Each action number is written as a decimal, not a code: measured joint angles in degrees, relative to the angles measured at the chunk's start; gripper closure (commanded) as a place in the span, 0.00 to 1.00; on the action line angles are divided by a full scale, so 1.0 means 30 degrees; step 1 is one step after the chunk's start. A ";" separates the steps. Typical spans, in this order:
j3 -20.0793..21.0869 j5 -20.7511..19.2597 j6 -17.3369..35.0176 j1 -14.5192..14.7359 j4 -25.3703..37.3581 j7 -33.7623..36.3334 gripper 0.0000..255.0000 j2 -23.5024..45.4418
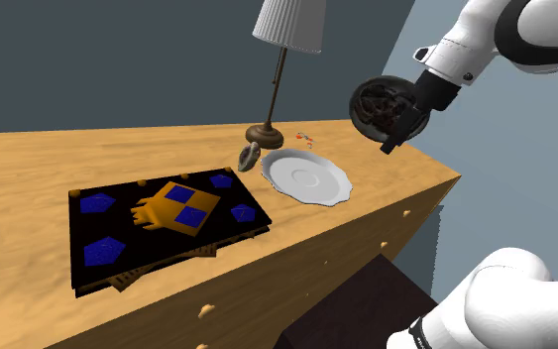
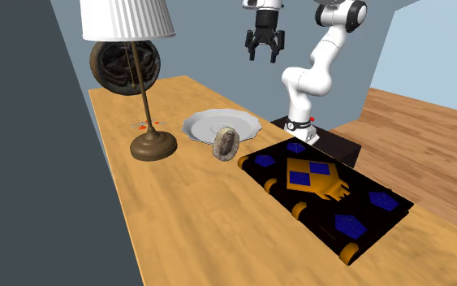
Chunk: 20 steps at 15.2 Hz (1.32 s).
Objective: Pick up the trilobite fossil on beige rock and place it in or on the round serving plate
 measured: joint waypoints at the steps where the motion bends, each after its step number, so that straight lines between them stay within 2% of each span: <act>1: 0.0000 0.0000 0.0000 0.0000 0.0000 0.0000 0.00 0.0000; 5: 0.0714 0.0132 0.1090 0.0152 0.0622 0.0565 0.00 0.1978; 11: 0.2215 0.0091 0.2945 0.0370 0.2670 0.1932 0.00 0.6398; 20: 0.3975 -0.1175 0.3916 0.0655 0.7481 0.4150 0.00 1.3171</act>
